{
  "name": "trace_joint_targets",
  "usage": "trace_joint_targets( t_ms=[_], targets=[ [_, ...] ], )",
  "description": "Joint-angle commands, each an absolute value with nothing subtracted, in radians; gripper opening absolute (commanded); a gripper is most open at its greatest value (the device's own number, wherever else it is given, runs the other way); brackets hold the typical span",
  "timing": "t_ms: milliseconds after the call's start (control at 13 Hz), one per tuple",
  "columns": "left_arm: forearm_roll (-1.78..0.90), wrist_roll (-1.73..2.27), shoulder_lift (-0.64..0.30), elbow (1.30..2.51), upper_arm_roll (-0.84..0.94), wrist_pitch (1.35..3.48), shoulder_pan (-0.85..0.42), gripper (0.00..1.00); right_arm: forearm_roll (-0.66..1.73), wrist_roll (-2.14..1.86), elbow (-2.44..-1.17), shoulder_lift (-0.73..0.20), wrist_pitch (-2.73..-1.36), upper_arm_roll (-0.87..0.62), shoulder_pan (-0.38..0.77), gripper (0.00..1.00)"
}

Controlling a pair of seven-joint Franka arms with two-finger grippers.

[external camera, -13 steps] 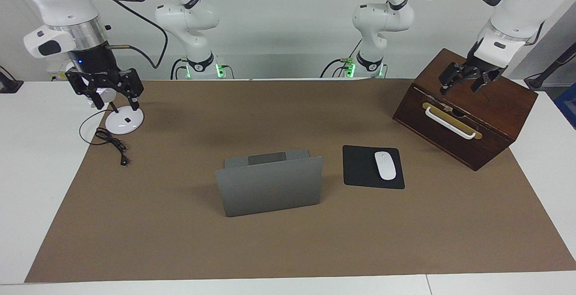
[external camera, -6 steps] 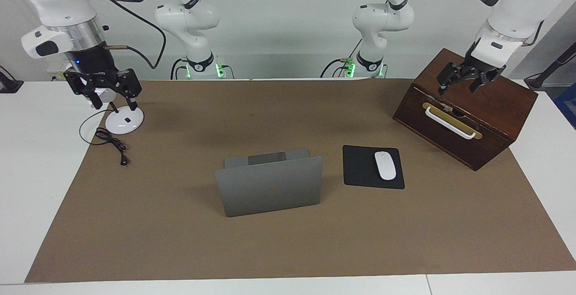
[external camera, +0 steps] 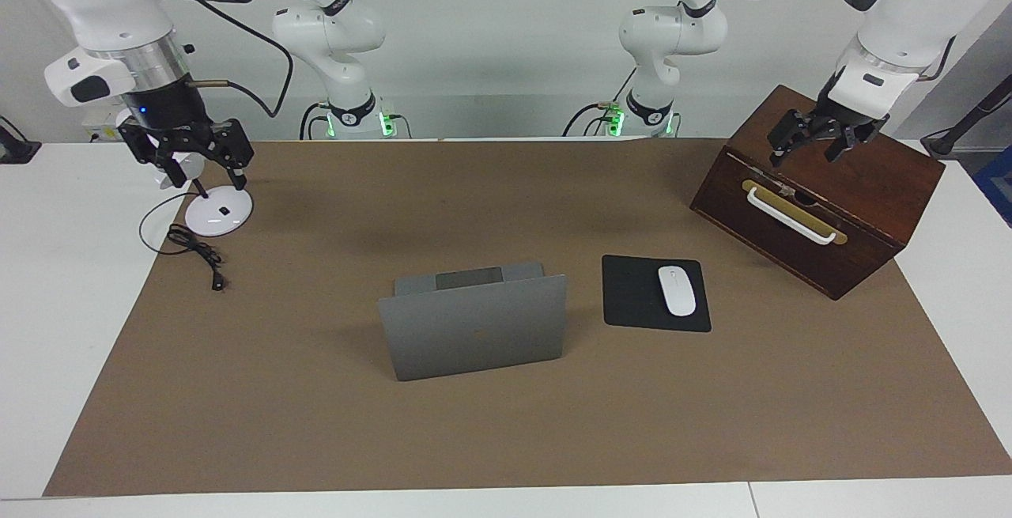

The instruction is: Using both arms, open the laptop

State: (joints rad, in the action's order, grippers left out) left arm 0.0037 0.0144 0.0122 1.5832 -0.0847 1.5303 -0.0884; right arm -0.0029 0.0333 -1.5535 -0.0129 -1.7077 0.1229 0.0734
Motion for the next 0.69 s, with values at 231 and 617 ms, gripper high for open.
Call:
trace_joint_targets(
  t_ms=[231,617],
  targets=[
    [0.017,0.002,0.025,1.594,-0.080,1.526,-0.083,1.00,0.009,0.034,-1.540,-0.015,-1.686,0.120,0.077,0.96],
    [0.015,0.002,0.025,1.595,-0.080,1.528,-0.081,1.00,0.012,0.035,-1.566,-0.008,-1.698,0.120,0.080,0.96]
  ],
)
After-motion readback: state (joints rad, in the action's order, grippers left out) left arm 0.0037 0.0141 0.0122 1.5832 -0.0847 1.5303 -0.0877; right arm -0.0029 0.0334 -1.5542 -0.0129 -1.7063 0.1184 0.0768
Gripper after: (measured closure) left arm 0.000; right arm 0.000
